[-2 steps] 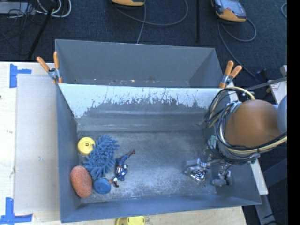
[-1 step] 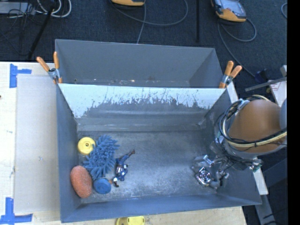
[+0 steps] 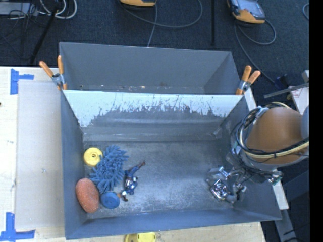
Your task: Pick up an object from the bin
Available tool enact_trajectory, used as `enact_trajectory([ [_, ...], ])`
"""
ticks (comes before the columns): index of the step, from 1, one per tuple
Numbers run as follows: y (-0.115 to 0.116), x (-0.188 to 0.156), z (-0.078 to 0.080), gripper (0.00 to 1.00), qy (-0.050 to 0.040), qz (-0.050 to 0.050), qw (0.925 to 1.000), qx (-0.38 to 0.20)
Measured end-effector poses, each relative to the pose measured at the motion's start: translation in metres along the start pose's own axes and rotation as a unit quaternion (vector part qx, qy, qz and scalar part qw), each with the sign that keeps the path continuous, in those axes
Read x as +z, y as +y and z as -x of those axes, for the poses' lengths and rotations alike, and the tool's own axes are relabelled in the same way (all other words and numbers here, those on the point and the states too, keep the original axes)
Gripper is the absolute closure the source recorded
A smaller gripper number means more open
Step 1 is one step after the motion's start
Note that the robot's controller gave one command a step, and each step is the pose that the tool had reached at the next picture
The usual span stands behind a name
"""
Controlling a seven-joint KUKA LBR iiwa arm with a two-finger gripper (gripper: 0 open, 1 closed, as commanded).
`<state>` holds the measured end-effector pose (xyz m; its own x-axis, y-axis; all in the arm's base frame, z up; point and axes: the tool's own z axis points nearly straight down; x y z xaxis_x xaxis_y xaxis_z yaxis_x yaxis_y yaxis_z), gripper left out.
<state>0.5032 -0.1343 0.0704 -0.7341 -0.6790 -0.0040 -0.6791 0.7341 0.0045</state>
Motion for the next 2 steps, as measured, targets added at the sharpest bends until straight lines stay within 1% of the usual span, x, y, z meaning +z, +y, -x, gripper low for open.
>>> enact_trajectory([
  [1,0.0066,-0.0153,-0.0100,1.00,0.0021,0.000,1.0000,-0.001],
  [2,0.0113,-0.0249,-0.0055,1.00,0.0017,-0.001,1.0000,-0.001],
])
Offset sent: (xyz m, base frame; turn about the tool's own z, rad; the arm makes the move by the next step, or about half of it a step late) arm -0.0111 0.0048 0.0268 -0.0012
